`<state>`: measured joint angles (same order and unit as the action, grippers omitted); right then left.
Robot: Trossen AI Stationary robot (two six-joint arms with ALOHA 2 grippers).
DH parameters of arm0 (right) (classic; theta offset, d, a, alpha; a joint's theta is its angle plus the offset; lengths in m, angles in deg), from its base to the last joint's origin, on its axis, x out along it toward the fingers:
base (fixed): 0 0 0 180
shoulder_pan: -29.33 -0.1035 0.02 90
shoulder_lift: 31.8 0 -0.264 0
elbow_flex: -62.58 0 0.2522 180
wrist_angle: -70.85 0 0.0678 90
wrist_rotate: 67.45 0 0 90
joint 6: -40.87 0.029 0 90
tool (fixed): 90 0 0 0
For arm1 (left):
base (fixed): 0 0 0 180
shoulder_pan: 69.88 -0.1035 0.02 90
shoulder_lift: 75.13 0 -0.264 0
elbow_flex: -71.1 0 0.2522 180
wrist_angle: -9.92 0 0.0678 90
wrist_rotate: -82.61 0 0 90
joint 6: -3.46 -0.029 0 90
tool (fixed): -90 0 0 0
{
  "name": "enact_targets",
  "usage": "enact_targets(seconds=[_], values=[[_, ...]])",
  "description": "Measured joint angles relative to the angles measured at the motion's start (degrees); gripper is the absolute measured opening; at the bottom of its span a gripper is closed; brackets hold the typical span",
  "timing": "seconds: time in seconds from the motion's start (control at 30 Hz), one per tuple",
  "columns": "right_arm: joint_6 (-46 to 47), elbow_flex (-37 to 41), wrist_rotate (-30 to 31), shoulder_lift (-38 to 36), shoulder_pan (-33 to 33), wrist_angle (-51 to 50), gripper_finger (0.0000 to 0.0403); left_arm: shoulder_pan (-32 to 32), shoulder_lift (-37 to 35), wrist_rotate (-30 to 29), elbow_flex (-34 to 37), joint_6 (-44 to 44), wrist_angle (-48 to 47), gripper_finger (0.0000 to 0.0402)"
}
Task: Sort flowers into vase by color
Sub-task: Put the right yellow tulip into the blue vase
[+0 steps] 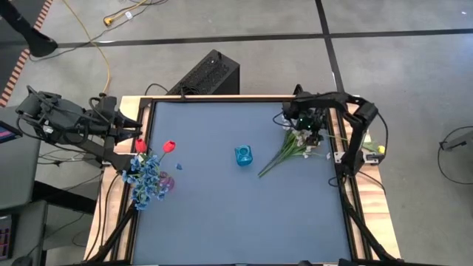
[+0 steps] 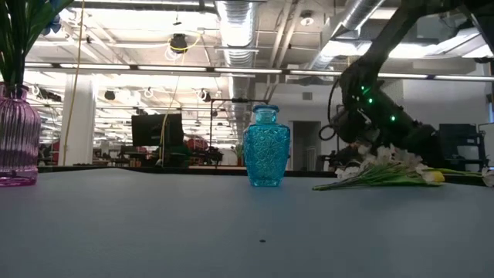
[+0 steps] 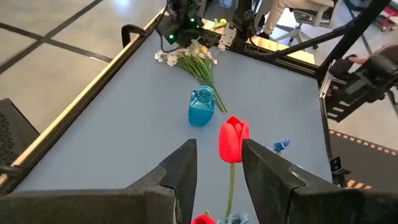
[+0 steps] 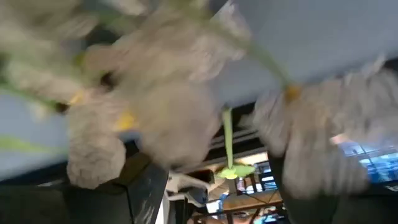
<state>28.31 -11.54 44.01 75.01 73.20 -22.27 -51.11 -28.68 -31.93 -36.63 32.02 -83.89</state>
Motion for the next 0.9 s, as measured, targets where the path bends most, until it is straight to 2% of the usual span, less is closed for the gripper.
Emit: enact_targets(seconds=[0.3, 0.63, 0.77, 0.9], values=[[-2.5, 3.5, -0.2, -1.2, 4.8, 5.0, 0.0292, 0.0, 0.0, -0.3, 0.0, 1.6, 0.0, 0.0114], [-4.2, 4.2, -0.6, -1.5, 4.2, 8.7, 0.0262, 0.0, 0.0, -2.1, 0.0, 1.5, 1.0, 0.0114], [-5.4, 4.3, -0.7, -1.5, 4.2, 8.2, 0.0212, 0.0, 0.0, -2.0, 0.0, 1.6, 1.0, 0.0114], [-5.5, 4.3, -2.0, -1.5, 4.2, 8.5, 0.0127, 0.0, 0.0, -2.0, 0.0, 1.6, 1.1, 0.0114]])
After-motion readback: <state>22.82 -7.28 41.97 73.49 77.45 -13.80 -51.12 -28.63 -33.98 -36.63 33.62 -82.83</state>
